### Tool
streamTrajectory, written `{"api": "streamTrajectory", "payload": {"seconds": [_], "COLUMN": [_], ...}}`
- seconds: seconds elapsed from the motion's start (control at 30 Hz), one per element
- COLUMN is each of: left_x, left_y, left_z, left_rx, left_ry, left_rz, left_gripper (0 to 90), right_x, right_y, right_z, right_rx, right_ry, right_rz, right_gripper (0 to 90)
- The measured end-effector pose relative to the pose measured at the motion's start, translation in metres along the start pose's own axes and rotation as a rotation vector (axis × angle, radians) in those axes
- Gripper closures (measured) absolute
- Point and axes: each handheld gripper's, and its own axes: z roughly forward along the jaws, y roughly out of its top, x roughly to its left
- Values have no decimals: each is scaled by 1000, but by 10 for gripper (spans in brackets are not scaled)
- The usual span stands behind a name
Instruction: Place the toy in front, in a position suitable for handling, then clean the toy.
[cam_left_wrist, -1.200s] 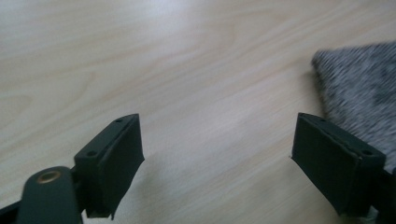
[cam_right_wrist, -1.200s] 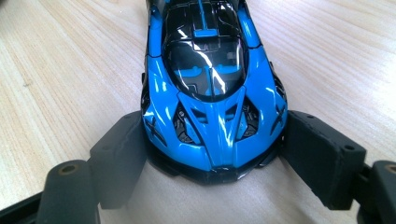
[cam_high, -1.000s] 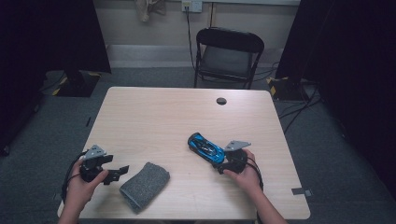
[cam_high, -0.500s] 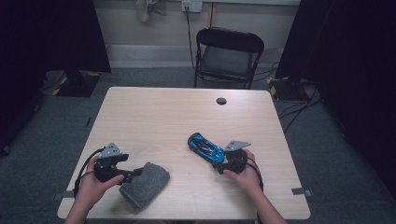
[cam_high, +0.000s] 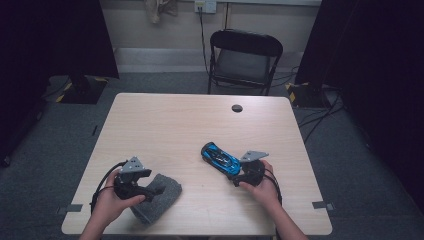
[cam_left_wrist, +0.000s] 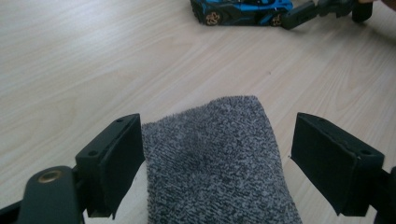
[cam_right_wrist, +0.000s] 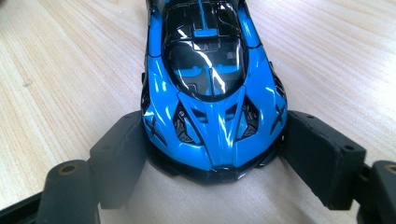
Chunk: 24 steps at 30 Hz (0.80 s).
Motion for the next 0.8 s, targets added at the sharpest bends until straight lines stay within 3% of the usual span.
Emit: {"api": "streamTrajectory", "payload": {"seconds": [0.17,0.47,0.6,0.8], "left_x": [-4,-13,-16,-15], "left_y": [-3,-13,-18,-25], "left_z": [1,10,16,21], "left_rx": [14,37,88,124], "left_ry": [-3,-49,-53,-36], "left_rz": [6,-14,38,51], "left_gripper": [164,162,203,247], "right_x": [0,0,0,1], "right_y": [0,0,0,-1], "right_z": [0,0,0,-1], "right_rx": [0,0,1,0], "right_ry": [0,-1,-2,-7], "right_rz": [0,0,2,5], "right_gripper": [230,230,231,231]}}
